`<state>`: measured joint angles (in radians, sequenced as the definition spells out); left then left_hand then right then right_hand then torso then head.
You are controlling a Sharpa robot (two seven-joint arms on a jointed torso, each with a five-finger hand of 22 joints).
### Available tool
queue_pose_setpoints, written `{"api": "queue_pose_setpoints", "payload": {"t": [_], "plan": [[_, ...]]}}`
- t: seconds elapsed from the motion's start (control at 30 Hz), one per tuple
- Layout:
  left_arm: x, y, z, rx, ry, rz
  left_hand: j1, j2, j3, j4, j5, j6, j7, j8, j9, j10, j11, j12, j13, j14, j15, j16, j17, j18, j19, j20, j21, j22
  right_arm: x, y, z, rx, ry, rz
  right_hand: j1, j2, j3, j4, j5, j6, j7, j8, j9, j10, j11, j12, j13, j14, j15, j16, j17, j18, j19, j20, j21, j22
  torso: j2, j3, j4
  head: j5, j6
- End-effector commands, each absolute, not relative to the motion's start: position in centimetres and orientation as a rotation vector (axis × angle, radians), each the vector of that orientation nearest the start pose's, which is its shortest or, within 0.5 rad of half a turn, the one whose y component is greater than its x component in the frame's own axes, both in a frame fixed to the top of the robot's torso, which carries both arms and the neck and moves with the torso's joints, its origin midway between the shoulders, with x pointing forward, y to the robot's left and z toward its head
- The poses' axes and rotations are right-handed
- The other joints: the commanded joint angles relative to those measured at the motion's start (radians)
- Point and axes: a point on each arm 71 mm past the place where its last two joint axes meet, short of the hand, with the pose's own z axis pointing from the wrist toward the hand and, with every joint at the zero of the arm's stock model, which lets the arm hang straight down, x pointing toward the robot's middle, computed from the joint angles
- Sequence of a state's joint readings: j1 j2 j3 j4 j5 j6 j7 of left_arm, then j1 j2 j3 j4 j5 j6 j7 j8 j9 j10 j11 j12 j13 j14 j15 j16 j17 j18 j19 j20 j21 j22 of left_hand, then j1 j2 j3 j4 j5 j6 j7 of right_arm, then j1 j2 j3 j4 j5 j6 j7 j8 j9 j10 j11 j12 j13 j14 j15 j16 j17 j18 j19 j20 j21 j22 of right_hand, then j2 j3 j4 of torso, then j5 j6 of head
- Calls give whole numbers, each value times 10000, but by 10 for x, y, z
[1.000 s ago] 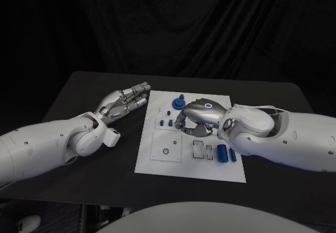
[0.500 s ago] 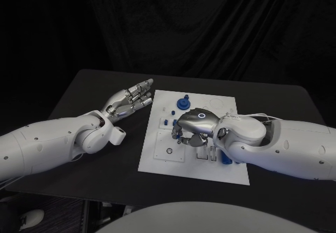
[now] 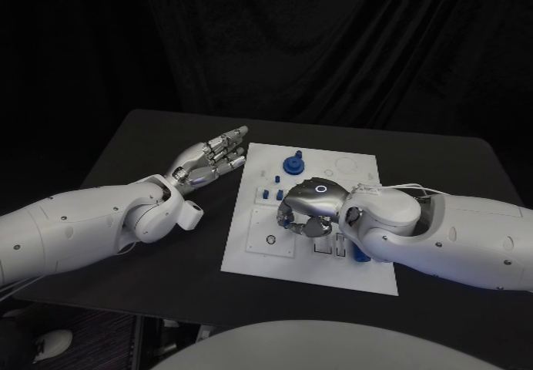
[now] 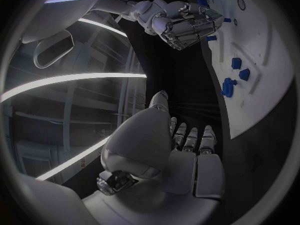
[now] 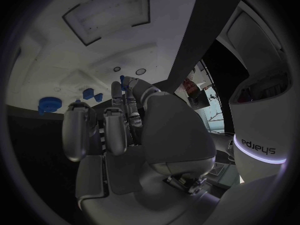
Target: Assemble the parts on the task board
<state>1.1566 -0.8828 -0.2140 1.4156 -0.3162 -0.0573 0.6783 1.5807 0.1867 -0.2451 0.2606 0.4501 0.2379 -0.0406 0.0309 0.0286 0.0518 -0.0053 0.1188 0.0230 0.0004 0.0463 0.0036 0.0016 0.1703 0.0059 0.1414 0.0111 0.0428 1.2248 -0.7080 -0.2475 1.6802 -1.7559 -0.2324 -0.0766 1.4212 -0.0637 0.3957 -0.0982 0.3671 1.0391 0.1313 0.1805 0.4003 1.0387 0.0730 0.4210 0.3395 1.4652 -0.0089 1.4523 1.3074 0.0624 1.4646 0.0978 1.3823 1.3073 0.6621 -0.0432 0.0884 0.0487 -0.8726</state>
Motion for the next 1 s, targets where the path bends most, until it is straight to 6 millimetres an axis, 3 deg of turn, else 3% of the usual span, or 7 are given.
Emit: {"api": "queue_pose_setpoints", "payload": {"t": [0.03, 1.0], "plan": [[457, 242, -238, -6219, 14763, -17350, -29, 48, -16, 18, -31, -38, 49, -26, 3, -82, 18, -55, -10, -4, 41, -36, -16, -45, -11, 41, -41, -14, 403, -90, -236, -7537, 17092, 7491, 50, 8, 2, -37, -29, -51, -3, -66, 8, 140, -104, -52, 3, 393, -24, -46, 467, -147, 31, -35, -42, 2006, -1, -2, 22, -7, 0], [455, 241, -243, -6411, 15180, -17461, 54, 89, 41, -88, 48, 163, 112, 3, 30, -90, 127, -87, -11, -4, 318, -36, -16, -41, -3, 319, -35, -4, 407, -91, -248, -7440, 17242, 7418, 33, 19, 6, -18, -21, -132, 26, -147, 1, 135, -82, -100, -12, 375, -7, -70, 432, -137, 3, -21, -85, 1992, 18, 7, 3, 89, 0]]}}
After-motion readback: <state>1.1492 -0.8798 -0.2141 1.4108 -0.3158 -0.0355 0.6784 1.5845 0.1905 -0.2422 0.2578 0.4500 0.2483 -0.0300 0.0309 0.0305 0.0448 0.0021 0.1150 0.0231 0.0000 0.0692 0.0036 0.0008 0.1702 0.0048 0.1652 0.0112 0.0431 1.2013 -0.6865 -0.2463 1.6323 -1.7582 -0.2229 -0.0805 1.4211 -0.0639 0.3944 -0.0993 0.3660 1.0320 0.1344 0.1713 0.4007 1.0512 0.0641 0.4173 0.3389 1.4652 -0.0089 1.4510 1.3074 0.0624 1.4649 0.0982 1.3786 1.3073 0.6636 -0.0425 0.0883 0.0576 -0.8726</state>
